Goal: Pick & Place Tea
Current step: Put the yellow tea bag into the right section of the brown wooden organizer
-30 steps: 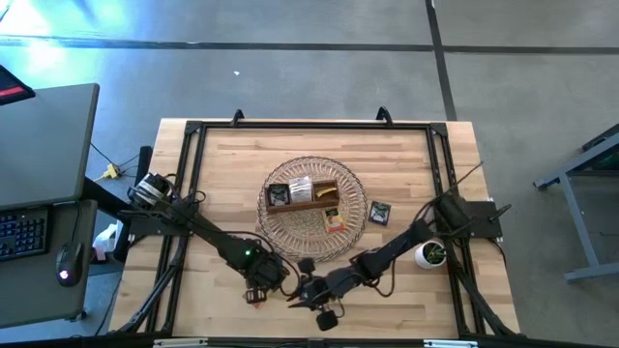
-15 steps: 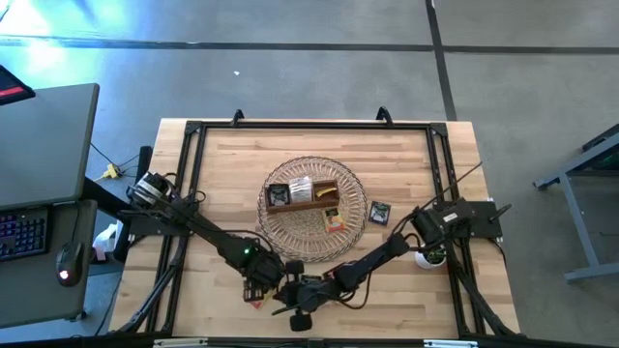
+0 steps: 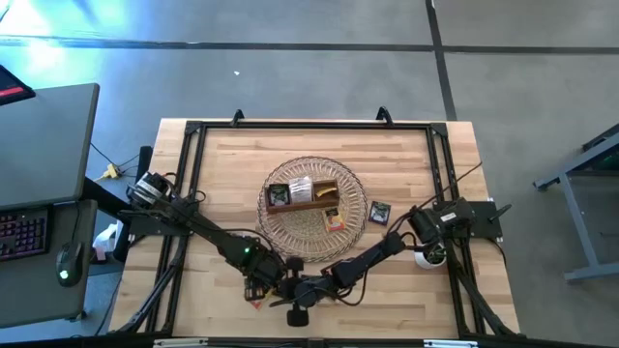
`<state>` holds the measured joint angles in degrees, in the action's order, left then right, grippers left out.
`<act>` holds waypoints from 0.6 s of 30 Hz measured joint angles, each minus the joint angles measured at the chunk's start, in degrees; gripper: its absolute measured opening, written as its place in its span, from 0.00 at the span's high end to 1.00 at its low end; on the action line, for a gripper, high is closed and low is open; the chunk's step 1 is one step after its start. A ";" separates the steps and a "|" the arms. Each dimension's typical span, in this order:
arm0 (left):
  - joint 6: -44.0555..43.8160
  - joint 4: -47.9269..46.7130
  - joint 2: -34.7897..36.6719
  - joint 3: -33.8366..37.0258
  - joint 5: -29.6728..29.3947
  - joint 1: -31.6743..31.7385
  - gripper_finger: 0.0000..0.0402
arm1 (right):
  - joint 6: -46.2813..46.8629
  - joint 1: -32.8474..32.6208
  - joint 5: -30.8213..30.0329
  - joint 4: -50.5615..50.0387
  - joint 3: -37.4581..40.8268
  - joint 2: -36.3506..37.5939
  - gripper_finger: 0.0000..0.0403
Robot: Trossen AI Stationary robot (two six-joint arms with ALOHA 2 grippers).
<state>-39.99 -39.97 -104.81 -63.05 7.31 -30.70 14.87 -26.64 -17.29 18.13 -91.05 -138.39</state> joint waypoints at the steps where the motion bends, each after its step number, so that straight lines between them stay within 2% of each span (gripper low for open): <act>1: -0.48 0.13 -0.35 0.00 0.04 0.00 0.64 | 0.06 0.01 -0.63 -0.14 0.00 -0.11 1.00; 18: -1.99 3.61 -1.33 -0.37 4.77 -0.11 0.83 | 0.29 0.49 -2.46 -2.45 0.00 -0.15 1.00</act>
<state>-41.98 -36.37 -106.14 -63.42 12.07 -30.81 15.16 -26.15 -19.75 15.67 -91.05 -138.54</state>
